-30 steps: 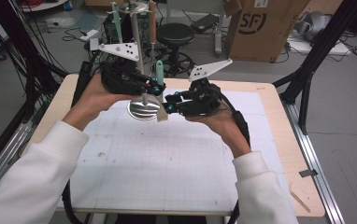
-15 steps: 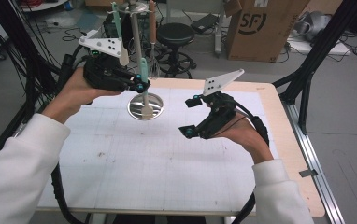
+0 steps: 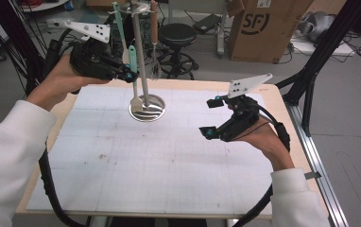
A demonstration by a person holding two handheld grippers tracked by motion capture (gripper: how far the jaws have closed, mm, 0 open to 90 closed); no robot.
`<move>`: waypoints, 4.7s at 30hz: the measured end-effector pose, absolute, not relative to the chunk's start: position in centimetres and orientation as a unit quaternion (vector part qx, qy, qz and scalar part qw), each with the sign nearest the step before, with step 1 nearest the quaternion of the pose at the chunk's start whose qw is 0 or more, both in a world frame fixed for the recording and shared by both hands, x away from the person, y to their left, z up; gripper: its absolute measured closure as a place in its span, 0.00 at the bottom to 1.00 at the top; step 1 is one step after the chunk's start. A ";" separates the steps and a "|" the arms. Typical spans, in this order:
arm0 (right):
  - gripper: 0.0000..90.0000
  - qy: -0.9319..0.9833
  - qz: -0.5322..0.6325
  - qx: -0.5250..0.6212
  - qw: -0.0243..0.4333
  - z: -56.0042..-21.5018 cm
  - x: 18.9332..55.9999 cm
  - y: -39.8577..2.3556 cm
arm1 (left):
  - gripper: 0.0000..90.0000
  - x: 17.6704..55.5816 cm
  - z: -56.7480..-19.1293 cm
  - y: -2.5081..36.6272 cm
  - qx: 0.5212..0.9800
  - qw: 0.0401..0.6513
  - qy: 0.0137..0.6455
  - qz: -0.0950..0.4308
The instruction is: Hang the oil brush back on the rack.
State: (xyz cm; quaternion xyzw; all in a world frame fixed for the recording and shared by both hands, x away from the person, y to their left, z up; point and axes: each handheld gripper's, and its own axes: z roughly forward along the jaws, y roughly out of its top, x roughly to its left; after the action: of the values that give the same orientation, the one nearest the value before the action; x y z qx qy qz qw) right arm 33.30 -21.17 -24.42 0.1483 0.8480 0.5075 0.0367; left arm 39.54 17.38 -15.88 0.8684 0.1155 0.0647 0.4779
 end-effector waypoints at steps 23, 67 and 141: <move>0.00 0.834 0.506 0.213 0.053 -30.6 31.6 -27.8 | 0.94 43.8 -13.9 17.9 0.868 0.470 0.149 0.062; 0.00 0.828 0.514 0.219 0.048 -33.2 32.2 -29.7 | 0.94 49.1 -13.7 18.0 0.870 0.444 0.210 0.045; 0.00 0.803 0.523 0.265 0.107 -36.0 31.4 -31.3 | 0.02 33.9 -27.6 25.6 0.830 0.506 0.175 0.154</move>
State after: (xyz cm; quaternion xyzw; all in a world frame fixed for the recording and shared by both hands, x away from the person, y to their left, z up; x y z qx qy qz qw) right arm 31.37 -31.32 -35.98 0.2646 0.8034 0.5226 0.1072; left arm 33.91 25.62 -27.62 0.8303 0.1753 0.1543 0.5060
